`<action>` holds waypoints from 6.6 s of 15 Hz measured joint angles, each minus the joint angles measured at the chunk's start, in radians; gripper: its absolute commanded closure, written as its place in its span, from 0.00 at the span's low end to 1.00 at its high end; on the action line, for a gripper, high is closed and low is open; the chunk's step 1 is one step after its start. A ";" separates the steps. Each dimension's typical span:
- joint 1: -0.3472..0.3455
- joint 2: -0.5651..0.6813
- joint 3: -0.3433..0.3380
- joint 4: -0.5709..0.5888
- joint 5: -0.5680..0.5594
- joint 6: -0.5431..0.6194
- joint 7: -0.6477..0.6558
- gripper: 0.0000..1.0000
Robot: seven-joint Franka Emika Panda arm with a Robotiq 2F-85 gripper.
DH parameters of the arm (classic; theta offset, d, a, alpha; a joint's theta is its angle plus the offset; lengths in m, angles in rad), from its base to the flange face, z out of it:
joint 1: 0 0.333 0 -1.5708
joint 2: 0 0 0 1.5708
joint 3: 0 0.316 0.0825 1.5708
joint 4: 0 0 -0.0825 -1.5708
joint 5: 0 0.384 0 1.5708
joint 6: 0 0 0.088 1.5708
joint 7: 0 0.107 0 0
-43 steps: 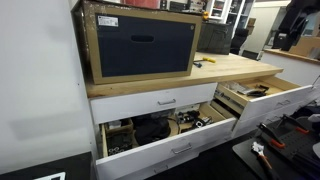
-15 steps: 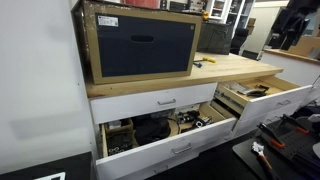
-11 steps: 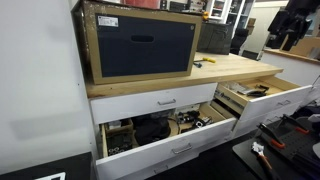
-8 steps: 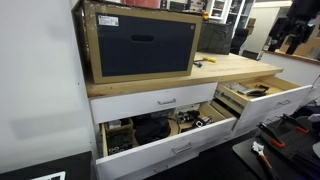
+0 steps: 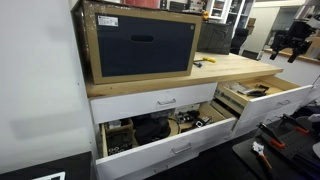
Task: Close the top right drawer
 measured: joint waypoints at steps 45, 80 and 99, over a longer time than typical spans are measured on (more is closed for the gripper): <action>-0.142 0.647 -0.140 0.017 -0.807 0.495 0.148 1.00; -0.094 0.840 -0.139 0.108 -1.527 0.651 0.680 1.00; -0.043 1.063 -0.033 0.419 -1.855 0.567 1.035 1.00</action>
